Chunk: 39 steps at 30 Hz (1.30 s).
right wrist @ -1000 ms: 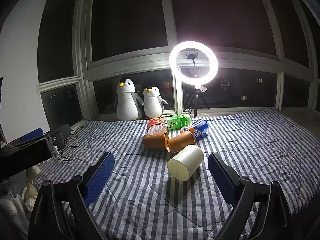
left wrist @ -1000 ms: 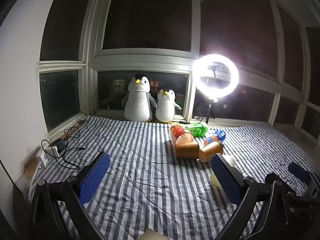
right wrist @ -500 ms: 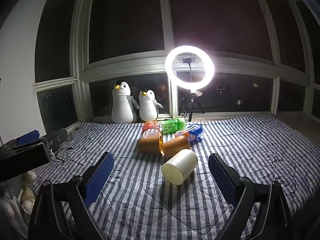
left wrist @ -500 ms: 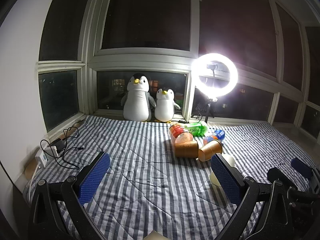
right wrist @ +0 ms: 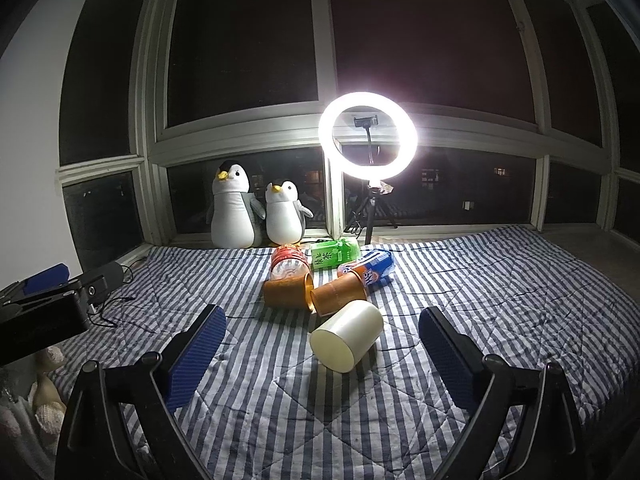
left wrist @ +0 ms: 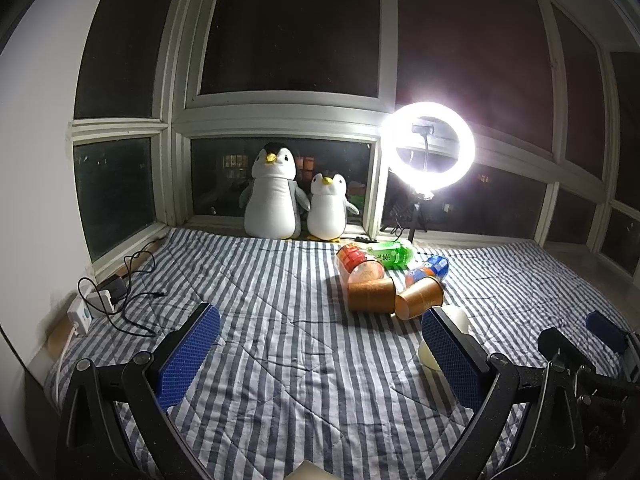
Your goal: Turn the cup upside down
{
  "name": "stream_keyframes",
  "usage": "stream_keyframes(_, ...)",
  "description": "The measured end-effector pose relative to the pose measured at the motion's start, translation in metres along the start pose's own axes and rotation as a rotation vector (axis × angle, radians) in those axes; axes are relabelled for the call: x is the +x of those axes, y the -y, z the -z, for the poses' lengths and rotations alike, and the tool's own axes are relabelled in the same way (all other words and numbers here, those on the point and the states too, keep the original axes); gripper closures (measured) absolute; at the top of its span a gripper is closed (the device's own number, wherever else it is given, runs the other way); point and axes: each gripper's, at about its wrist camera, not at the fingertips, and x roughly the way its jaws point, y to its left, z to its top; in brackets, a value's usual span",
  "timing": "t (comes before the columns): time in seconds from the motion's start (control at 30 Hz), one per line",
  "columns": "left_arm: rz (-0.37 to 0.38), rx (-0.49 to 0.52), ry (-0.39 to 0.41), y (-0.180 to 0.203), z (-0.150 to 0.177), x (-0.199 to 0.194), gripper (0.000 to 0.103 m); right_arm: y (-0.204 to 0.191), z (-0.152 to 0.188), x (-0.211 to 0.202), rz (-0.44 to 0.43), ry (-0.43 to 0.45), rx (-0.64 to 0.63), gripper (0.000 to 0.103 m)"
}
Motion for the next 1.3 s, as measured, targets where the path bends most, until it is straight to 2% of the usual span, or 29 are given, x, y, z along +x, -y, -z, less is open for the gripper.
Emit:
stream_keyframes(0.83, 0.013, 0.014, -0.042, 0.005, -0.005, 0.029, 0.001, 0.012, -0.007, 0.017, 0.074, 0.0, 0.008, 0.006)
stream_keyframes(1.07, 0.022, 0.012, -0.089, 0.006, -0.01, 0.052, 0.001, 0.018, -0.008, 0.022, 0.081, -0.007, 0.018, 0.006)
stream_keyframes(1.3, 0.064, 0.008, -0.166, 0.01, -0.026, 0.087, 0.001, 0.029, -0.008, 0.026, 0.091, -0.012, 0.034, 0.006)
